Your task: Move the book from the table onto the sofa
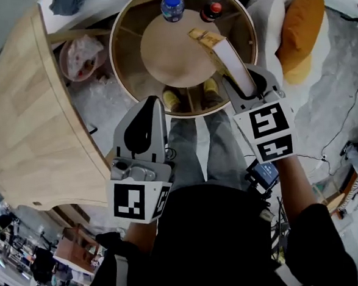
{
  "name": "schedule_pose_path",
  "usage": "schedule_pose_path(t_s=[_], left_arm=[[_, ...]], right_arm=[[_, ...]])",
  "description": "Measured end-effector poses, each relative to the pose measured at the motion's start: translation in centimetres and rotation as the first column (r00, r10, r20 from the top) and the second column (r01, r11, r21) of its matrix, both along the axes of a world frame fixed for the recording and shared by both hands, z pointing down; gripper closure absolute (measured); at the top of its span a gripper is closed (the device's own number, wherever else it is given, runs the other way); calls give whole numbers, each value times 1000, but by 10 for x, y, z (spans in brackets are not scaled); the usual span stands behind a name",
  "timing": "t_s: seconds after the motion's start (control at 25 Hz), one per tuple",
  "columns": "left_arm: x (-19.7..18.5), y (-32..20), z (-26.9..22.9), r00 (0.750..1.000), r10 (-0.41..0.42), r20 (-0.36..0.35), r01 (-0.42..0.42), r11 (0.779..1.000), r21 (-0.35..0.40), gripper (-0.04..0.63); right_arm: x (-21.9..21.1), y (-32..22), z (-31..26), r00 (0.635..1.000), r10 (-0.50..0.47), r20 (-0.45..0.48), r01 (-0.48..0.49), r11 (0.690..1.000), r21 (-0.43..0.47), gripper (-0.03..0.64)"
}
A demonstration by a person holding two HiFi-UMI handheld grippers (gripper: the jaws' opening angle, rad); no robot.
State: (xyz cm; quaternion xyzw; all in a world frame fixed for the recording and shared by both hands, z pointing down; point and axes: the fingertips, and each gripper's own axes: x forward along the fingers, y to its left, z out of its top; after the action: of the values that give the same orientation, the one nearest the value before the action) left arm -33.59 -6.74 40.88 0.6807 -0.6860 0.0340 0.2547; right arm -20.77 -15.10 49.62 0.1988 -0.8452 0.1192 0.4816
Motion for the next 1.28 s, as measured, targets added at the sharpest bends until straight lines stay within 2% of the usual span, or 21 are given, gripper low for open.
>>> schedule_pose_path(t_s=[0.16,0.4,0.52,0.64,0.92,1.12,1.28], left_arm=[[12,-2,-41,997,75,15,-75,996,47,589],[45,-14,-103,975,216,53,-222,964,149,589],[66,-20,-129,952,294,89,-306,932,196,589],[86,-25,-149,926,359,118,-378,897,230,589],[141,-38,-175,868,469,163,-496,831,250,589],[200,-54,-185,826,521,216,-562,789,248,589],[267,-63,-192,791,559,249,-609,757,237,589]], right_arm=[[12,-3,-60,989,106,101,-111,992,54,465],[50,-4,-141,934,270,236,-309,940,147,465],[77,-6,-177,894,335,298,-402,893,201,465],[109,-3,-201,861,393,322,-475,848,234,465],[205,0,-243,785,498,368,-607,736,301,465],[281,7,-252,726,553,409,-678,674,293,465],[353,11,-261,688,584,431,-721,620,310,465]])
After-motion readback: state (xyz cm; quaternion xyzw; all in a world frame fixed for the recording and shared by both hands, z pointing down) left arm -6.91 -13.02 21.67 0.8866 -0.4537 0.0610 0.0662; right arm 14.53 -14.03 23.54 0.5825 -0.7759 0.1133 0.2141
